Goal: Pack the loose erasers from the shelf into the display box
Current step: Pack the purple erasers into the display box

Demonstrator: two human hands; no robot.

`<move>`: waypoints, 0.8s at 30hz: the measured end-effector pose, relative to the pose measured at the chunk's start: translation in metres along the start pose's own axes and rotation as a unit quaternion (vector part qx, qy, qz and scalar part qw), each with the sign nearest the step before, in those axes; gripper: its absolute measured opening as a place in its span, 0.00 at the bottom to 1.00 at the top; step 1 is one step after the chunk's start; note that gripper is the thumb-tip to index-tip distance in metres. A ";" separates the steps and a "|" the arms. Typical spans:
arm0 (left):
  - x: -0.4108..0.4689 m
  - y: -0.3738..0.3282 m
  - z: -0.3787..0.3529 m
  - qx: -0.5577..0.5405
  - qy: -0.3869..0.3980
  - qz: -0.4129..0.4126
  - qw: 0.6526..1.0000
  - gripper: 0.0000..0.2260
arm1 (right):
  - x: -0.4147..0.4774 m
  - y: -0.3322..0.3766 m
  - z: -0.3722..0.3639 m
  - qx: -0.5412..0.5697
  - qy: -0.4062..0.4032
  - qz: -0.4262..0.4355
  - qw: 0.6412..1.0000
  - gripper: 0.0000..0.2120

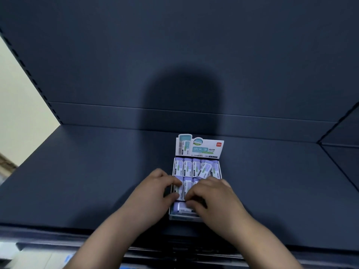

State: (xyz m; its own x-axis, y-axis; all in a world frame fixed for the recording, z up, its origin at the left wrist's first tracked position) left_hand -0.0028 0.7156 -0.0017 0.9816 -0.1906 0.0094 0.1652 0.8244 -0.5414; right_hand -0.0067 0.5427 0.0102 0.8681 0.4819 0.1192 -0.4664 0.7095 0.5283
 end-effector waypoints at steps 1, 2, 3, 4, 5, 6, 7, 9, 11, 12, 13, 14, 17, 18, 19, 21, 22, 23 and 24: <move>0.000 0.001 0.000 0.003 -0.003 -0.002 1.000 0.11 | -0.001 -0.002 -0.001 0.006 -0.012 0.005 1.000 0.06; 0.000 0.001 -0.001 0.003 -0.008 -0.004 1.000 0.11 | -0.002 -0.004 -0.001 0.010 -0.021 0.007 1.000 0.06; 0.000 0.001 -0.001 0.002 -0.014 -0.005 1.000 0.10 | -0.002 -0.006 -0.001 0.010 -0.024 0.004 1.000 0.07; 0.000 0.001 -0.001 0.000 -0.020 -0.006 1.000 0.10 | -0.003 -0.007 -0.002 0.006 -0.023 0.002 1.000 0.08; 0.000 0.000 -0.001 -0.003 -0.025 -0.008 1.000 0.10 | -0.002 -0.008 -0.004 -0.003 -0.017 -0.002 1.000 0.09; -0.001 -0.002 -0.002 -0.003 -0.026 -0.012 1.000 0.10 | -0.002 -0.008 -0.005 -0.013 -0.013 -0.005 1.000 0.11; -0.002 -0.004 -0.002 0.002 -0.022 -0.020 1.000 0.11 | -0.001 -0.009 -0.005 -0.017 -0.018 -0.011 1.000 0.13; -0.003 -0.008 -0.003 0.018 -0.005 -0.033 0.999 0.13 | 0.002 -0.013 0.001 0.008 -0.077 -0.031 0.997 0.11; -0.004 -0.011 -0.003 0.031 0.016 -0.035 0.999 0.14 | 0.008 -0.023 0.015 0.032 -0.140 -0.086 0.986 0.06; -0.005 -0.011 -0.002 0.034 0.026 -0.034 0.999 0.14 | 0.010 -0.028 0.023 0.030 -0.151 -0.122 0.981 0.07; -0.005 -0.011 0.000 0.037 0.033 -0.031 0.998 0.14 | 0.013 -0.033 0.029 0.017 -0.144 -0.157 0.977 0.09; -0.005 -0.012 0.002 0.042 0.038 -0.030 0.998 0.13 | 0.016 -0.037 0.033 -0.001 -0.128 -0.186 0.974 0.12; -0.006 -0.012 0.007 0.062 0.047 -0.029 0.996 0.11 | 0.026 -0.037 0.029 -0.040 -0.071 -0.236 0.968 0.20; -0.006 -0.012 0.008 0.067 0.047 -0.030 0.996 0.10 | 0.029 -0.036 0.026 -0.056 -0.053 -0.245 0.966 0.23; -0.006 -0.012 0.008 0.069 0.046 -0.032 0.996 0.10 | 0.031 -0.035 0.022 -0.071 -0.039 -0.253 0.964 0.26; -0.006 -0.013 0.007 0.065 0.039 -0.033 0.997 0.09 | 0.035 -0.034 0.019 -0.096 -0.031 -0.261 0.960 0.29; -0.006 -0.013 0.007 0.063 0.034 -0.033 0.997 0.08 | 0.036 -0.032 0.019 -0.100 -0.033 -0.262 0.959 0.28; -0.006 -0.014 0.006 0.057 0.028 -0.030 0.998 0.07 | 0.036 -0.032 0.019 -0.100 -0.035 -0.261 0.959 0.26; -0.006 -0.015 0.005 0.049 0.021 -0.027 0.998 0.06 | 0.037 -0.030 0.021 -0.097 -0.037 -0.258 0.960 0.23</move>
State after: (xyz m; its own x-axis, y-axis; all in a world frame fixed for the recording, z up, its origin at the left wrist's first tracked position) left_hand -0.0106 0.7073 0.0105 0.9664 -0.2572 -0.0005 0.2288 0.8604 -0.4553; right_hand 0.0426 0.5284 0.0161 0.9985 0.0074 -0.0540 0.0130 0.9301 0.3672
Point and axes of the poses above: each hand's wrist, its own x-axis towards the middle knuckle, its own z-axis out of the back of the hand, y = z × x, the point moved 1 cm from there along x, towards the middle knuckle, and after that the axes turned 6 degrees about x, right-handed, at the moved point
